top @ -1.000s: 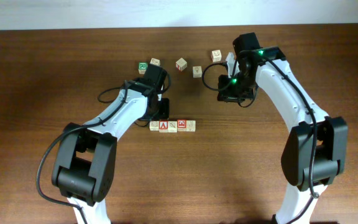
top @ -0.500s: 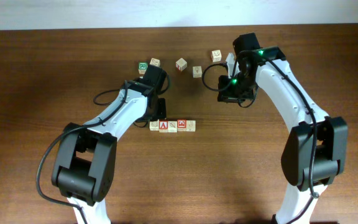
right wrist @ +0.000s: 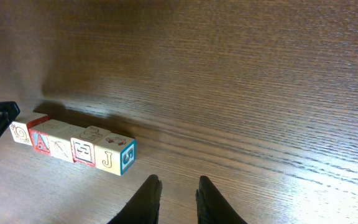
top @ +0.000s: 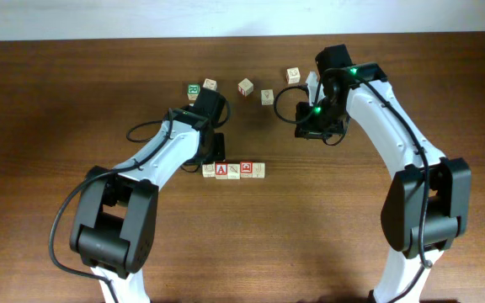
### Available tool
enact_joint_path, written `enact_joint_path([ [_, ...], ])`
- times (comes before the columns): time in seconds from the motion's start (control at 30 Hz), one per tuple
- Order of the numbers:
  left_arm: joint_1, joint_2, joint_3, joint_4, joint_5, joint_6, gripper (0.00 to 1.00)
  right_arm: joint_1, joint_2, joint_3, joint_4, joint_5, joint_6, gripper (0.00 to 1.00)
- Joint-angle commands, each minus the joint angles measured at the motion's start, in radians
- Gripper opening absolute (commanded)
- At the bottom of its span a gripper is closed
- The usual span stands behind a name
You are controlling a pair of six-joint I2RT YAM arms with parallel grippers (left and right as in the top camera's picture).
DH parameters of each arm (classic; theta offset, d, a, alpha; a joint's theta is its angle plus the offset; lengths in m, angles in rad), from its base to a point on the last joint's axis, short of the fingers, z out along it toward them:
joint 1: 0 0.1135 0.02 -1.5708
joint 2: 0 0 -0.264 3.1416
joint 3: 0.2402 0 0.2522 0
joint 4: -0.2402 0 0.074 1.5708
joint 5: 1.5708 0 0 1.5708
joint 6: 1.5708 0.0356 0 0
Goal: Rotate 5 blocks
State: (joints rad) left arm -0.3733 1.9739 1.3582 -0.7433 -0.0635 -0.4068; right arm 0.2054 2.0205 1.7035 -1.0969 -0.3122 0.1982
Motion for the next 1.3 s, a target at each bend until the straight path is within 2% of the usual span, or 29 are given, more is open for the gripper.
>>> enact_joint_path([
  [0.0,0.001,0.008,-0.007,0.016,0.0,0.019,0.0,0.005,-0.005,0.0,-0.004,0.01,-0.011,0.22],
  [0.83,0.0,0.008,-0.007,-0.002,0.098,0.04,0.0,0.005,-0.005,0.0,-0.008,0.035,-0.011,0.22],
  [1.27,0.003,0.008,-0.003,0.011,0.08,0.034,0.0,0.005,-0.005,0.0,-0.002,0.035,-0.011,0.22],
])
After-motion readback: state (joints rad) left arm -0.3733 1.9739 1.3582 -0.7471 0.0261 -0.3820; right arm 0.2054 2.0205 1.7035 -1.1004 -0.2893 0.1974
